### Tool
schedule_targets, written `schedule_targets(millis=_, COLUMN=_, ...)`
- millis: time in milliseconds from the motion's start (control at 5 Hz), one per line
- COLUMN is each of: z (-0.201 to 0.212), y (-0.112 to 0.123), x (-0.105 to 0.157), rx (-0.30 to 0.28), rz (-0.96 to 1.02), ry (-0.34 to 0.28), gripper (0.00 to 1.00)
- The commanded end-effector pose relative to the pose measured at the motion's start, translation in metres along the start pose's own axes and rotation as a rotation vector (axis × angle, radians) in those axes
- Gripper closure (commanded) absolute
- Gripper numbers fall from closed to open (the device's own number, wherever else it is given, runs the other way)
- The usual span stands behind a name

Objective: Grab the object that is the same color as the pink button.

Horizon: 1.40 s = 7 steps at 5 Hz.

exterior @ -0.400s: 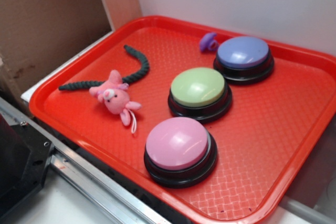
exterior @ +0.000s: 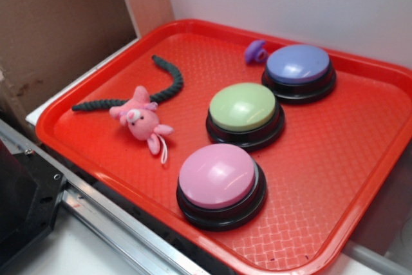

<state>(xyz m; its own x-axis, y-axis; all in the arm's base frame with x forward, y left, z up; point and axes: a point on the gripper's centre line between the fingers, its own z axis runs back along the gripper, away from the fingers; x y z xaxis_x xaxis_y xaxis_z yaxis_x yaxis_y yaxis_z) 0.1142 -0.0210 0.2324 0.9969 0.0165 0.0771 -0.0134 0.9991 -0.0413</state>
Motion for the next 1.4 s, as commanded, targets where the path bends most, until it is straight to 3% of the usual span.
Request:
schedule_targets(millis=0, z=-0.034, y=0.004, x=0.024, rx=-0.002, rz=0.36, ry=-0.051, gripper=0.0)
schedule_targets(millis=200, z=-0.065, y=0.008, x=0.035, rx=-0.035, rz=0.57, ry=-0.055, gripper=0.0)
schedule_targets(millis=400, z=-0.102, y=0.012, x=0.046, rx=-0.078, rz=0.821, ry=-0.099, gripper=0.0)
schedule_targets(millis=600, z=-0.14, y=0.014, x=0.054, rx=-0.07, rz=1.009, ry=-0.158, gripper=0.0)
schedule_targets(millis=800, z=-0.176, y=0.018, x=0.067, rx=-0.101, rz=1.121, ry=-0.161, gripper=0.0)
schedule_targets(millis=1200, z=-0.221, y=0.018, x=0.08, rx=-0.056, rz=1.147, ry=-0.153, gripper=0.0)
